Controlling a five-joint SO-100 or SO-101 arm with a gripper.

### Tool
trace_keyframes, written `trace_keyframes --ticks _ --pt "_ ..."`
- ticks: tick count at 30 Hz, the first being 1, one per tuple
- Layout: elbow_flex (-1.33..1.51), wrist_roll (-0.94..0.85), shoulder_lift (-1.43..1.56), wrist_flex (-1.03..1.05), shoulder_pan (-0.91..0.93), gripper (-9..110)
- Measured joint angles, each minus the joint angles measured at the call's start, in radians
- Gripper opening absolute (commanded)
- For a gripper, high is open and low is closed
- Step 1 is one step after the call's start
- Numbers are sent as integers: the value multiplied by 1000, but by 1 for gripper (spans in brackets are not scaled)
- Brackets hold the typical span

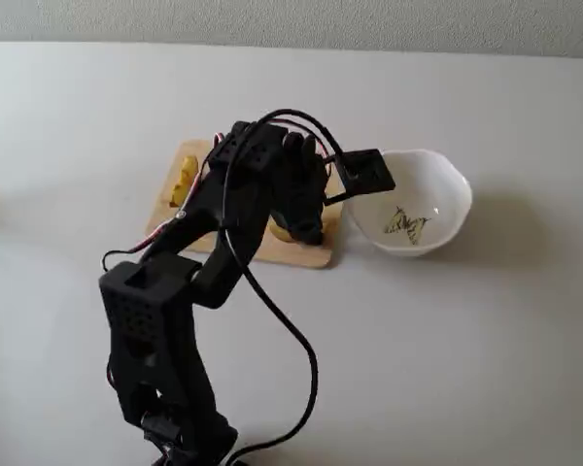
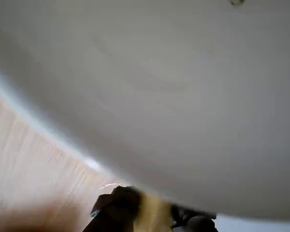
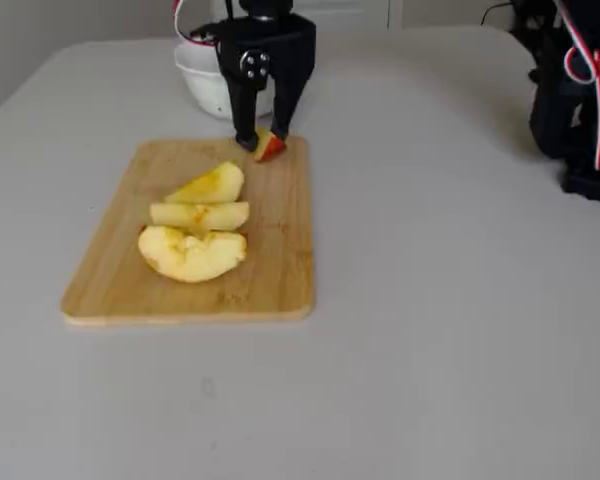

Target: Pick up the rightmost apple slice from the cutting board and place it into the bowl

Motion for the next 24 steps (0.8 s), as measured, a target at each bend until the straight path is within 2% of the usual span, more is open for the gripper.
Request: trace_keyframes --ticks 13,18,24 --pt "3 8 258 114 -21 0" --pt "2 -28 430 127 58 0" --pt "2 -87 500 97 202 0"
